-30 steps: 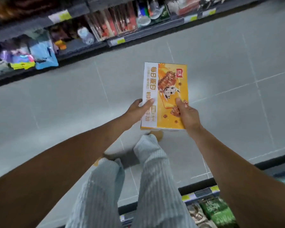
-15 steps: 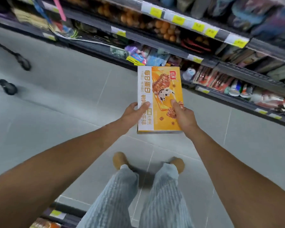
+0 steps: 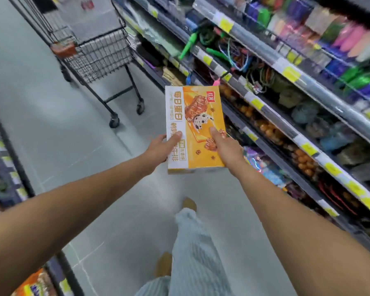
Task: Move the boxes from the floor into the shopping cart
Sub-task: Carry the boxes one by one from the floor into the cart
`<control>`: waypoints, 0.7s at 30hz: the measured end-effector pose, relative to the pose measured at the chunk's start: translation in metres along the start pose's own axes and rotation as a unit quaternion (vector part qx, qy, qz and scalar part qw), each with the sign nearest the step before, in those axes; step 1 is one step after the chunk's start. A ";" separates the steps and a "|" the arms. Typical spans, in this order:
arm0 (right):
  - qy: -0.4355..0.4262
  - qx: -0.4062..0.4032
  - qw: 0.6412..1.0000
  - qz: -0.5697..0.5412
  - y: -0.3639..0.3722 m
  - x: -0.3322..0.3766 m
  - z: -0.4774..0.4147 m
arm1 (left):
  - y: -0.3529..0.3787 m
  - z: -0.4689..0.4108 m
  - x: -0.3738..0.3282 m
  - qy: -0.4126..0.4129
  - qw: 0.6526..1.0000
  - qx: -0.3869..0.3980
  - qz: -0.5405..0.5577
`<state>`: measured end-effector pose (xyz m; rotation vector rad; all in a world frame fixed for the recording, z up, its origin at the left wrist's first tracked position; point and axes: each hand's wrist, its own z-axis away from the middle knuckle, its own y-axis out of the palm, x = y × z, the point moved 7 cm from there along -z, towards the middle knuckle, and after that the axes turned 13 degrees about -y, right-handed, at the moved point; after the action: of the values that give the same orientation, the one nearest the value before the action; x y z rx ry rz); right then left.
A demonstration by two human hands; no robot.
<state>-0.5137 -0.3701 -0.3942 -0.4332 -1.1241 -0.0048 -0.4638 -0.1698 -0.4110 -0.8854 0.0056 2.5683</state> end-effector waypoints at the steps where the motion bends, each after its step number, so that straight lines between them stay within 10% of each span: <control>1: -0.009 0.021 1.000 0.007 0.010 0.017 -0.015 | -0.014 0.001 -0.012 0.001 1.000 -0.012 0.014; 21: -0.149 0.313 0.931 0.115 0.235 0.271 -0.196 | -0.266 -0.017 -0.132 0.006 0.948 -0.222 0.227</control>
<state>-0.1725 -0.1636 -0.3062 0.0161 -1.2927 0.6300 -0.2567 0.0190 -0.3120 -1.1737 -0.4288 3.0567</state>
